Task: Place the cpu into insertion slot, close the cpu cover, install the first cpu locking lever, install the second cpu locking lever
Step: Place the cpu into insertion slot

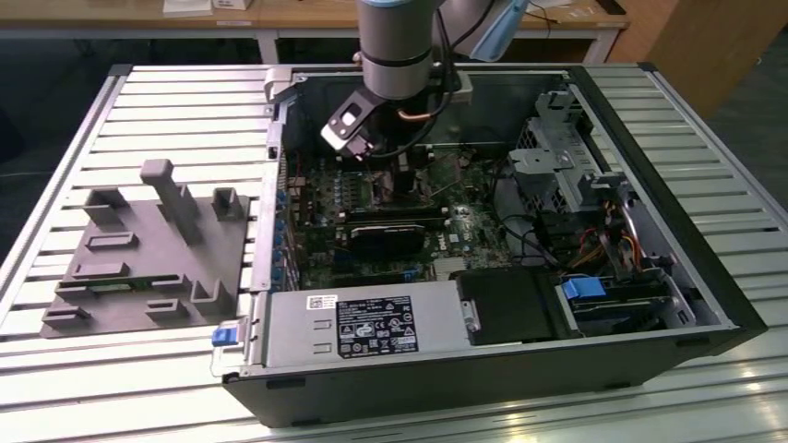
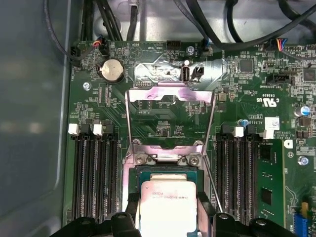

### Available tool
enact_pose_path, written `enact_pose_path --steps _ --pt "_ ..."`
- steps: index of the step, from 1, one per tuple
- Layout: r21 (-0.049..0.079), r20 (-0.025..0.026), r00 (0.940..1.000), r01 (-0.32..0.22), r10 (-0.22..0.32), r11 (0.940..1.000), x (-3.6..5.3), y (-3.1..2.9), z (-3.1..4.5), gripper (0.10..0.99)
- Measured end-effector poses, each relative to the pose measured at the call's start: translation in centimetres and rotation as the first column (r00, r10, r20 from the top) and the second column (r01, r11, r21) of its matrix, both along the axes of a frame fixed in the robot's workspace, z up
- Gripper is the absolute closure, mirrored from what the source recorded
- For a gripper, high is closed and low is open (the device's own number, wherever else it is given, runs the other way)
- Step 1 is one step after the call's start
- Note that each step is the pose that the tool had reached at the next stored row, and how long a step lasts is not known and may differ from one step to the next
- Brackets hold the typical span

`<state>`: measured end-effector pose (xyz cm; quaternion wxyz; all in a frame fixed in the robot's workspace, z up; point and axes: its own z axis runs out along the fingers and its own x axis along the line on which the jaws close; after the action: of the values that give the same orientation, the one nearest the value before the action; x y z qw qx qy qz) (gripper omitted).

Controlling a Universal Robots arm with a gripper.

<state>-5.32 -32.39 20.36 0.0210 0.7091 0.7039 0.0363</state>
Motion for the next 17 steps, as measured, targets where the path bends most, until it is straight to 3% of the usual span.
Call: enact_pose_path --steps 17 --pt "0.000 0.0003 1.0000 0.006 -0.006 1.0000 -0.07 0.05 -0.92 0.549"
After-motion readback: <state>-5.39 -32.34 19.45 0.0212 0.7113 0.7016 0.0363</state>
